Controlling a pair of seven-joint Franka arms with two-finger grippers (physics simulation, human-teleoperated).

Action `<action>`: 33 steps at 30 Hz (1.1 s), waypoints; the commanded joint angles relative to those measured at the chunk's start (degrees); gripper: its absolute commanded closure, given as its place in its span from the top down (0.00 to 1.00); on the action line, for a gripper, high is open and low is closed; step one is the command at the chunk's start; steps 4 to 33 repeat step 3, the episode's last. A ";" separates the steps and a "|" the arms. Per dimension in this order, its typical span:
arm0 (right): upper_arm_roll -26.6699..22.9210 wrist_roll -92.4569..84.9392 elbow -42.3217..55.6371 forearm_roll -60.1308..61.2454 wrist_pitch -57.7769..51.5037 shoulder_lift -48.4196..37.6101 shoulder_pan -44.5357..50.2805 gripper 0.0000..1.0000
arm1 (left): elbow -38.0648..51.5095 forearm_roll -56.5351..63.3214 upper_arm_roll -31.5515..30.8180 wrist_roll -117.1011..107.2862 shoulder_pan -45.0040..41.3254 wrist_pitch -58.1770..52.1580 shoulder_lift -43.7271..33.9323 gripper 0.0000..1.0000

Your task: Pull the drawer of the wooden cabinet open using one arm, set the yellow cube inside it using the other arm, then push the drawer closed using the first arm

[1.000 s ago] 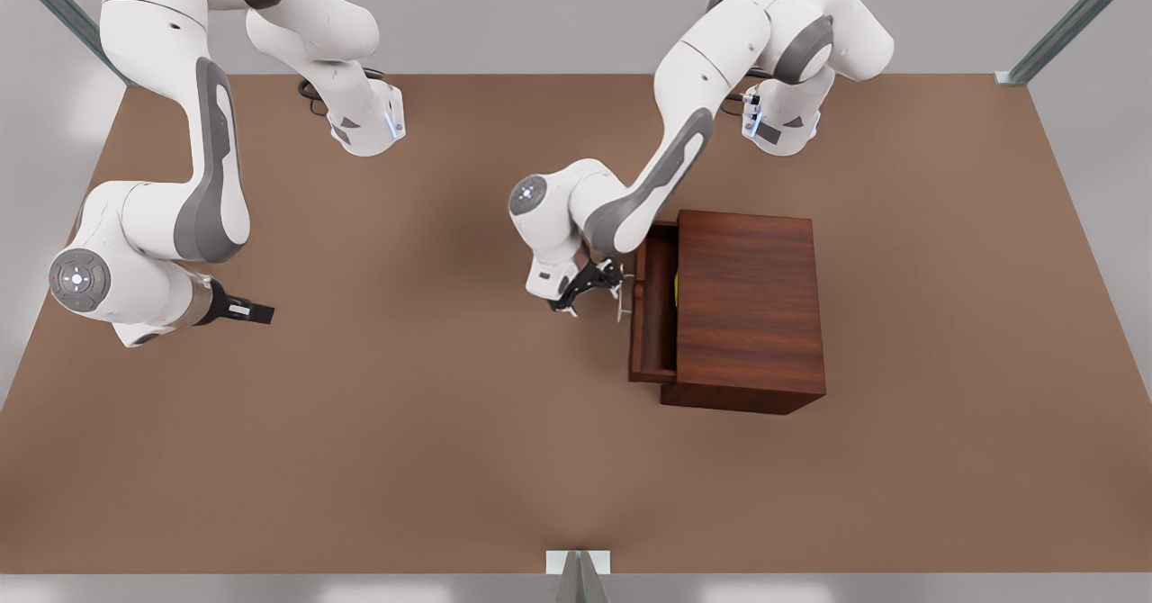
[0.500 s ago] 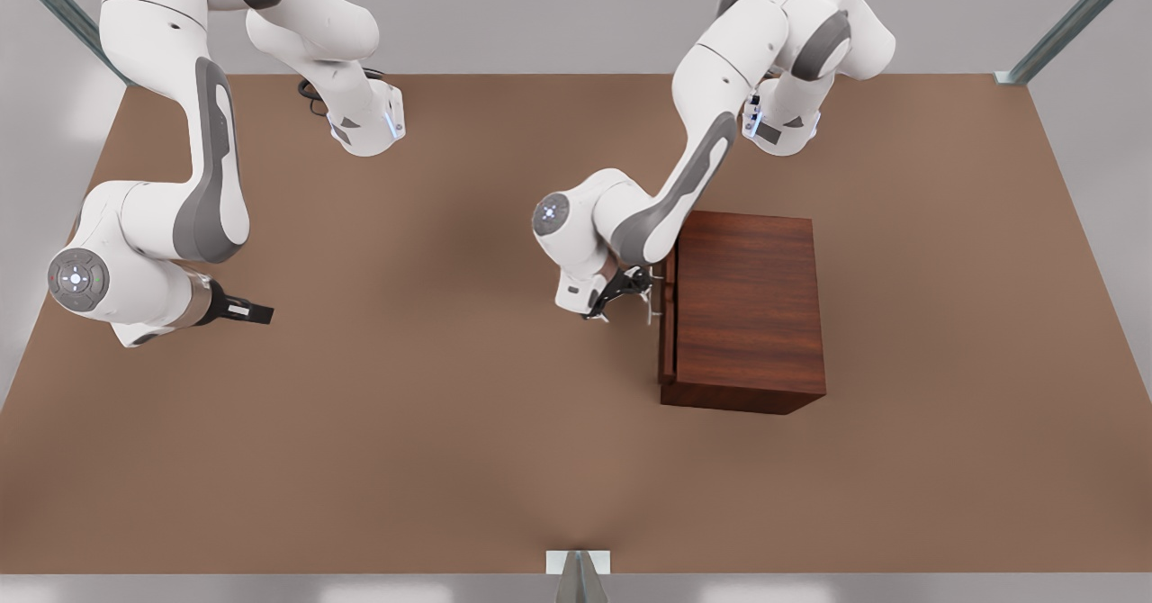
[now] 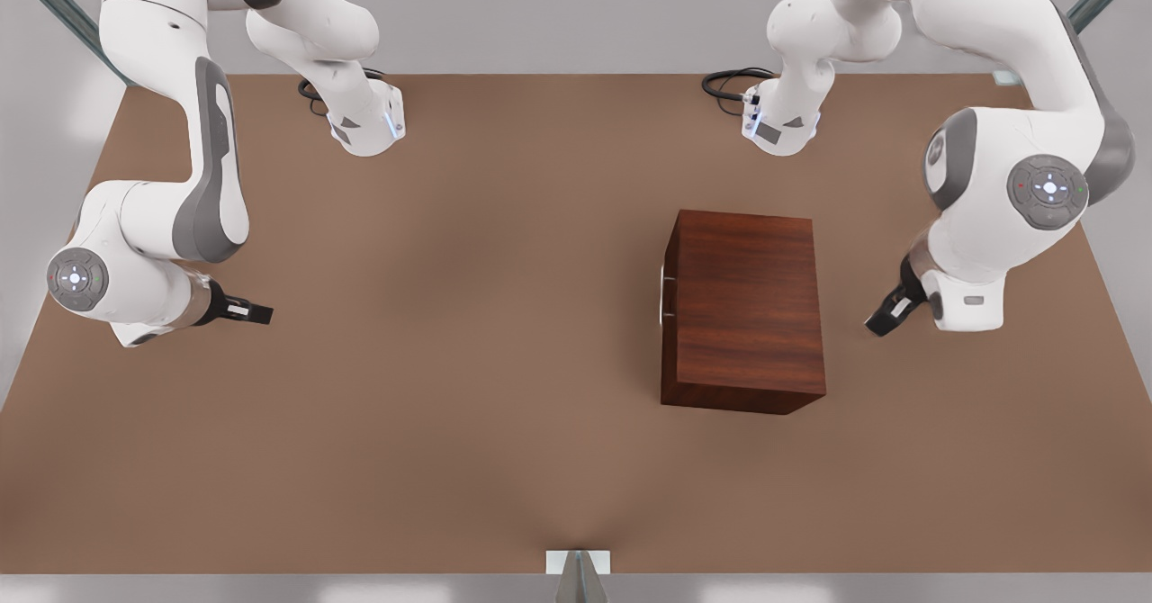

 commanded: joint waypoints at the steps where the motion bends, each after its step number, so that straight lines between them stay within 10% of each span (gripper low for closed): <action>1: 0.01 -0.06 0.03 -0.01 -0.02 -0.05 0.01 1.00 | 2.52 -3.16 -0.34 53.81 -0.17 -0.43 1.03 1.00; 33: 0.01 -0.06 0.03 0.08 -0.02 -0.05 0.01 1.00 | 3.06 -3.51 -0.52 53.90 -0.17 -0.79 1.03 1.00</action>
